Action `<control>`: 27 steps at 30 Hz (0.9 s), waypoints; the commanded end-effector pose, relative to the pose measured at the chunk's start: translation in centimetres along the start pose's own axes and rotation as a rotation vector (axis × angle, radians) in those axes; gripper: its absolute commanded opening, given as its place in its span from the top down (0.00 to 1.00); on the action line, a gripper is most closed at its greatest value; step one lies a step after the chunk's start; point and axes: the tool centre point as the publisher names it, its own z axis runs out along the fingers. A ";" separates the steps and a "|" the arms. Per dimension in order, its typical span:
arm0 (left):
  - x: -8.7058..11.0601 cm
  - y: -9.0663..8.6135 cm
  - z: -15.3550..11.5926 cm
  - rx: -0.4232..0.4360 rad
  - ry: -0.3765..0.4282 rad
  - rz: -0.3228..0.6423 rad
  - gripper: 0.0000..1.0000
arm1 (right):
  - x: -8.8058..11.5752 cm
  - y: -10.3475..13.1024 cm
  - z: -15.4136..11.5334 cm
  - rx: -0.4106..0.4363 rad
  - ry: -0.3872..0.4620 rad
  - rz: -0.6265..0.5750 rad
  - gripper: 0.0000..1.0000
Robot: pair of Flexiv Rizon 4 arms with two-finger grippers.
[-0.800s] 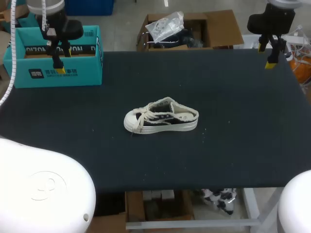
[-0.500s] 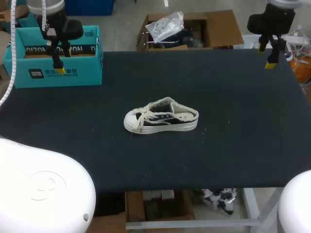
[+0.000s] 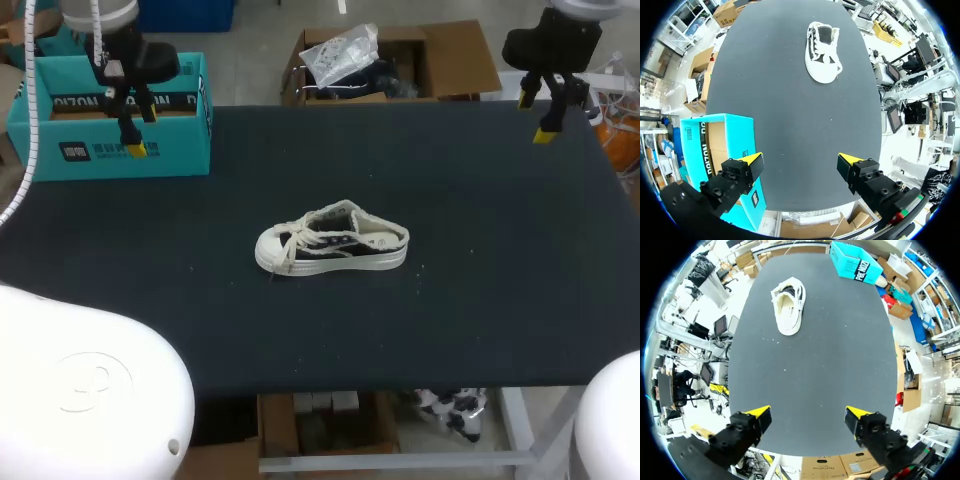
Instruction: Open the shoe tongue, take the insole out of the shoe, put the insole back into the shoe, and pack the shoe into the shoebox
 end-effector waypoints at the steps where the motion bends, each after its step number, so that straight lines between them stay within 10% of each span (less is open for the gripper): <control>1: 0.8 -1.7 1.3 0.043 0.026 -0.112 0.00 | 1.5 -0.4 2.8 -0.116 -0.032 0.008 0.00; 15: 4.2 -5.5 2.8 0.137 -0.004 -0.389 0.00 | 4.2 5.6 9.5 -0.459 -0.065 0.051 0.00; 27: 4.2 -5.5 2.8 0.137 -0.004 -0.389 0.00 | 4.2 5.6 9.5 -0.459 -0.065 0.051 0.00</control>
